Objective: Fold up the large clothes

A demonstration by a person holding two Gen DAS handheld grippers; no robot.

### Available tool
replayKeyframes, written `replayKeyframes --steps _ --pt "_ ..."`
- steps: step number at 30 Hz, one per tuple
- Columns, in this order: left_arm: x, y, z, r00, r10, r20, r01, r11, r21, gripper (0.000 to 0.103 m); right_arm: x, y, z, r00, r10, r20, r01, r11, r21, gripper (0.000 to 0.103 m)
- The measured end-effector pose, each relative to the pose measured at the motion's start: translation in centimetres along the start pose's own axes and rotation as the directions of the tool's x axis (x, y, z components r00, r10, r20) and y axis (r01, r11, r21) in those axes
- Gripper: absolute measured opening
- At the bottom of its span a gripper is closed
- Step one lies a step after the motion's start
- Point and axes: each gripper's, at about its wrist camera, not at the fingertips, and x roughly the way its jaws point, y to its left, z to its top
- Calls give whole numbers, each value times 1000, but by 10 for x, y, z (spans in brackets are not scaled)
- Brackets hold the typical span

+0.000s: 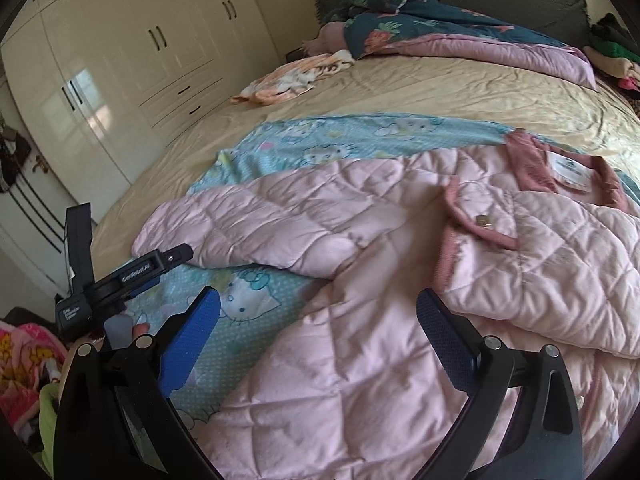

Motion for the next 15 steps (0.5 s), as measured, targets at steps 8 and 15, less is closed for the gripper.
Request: replayKeyframes --steps 8,15 --pt "26 43 16 1000 -8 -26 4 989 -146 94 2 -2 -2 1000 7 -1 -7 1000 17 98" --pt "47 77 34 1000 6 -11 -9 962 -274 94 -6 -20 -4 1000 -15 11 14 998 69 98"
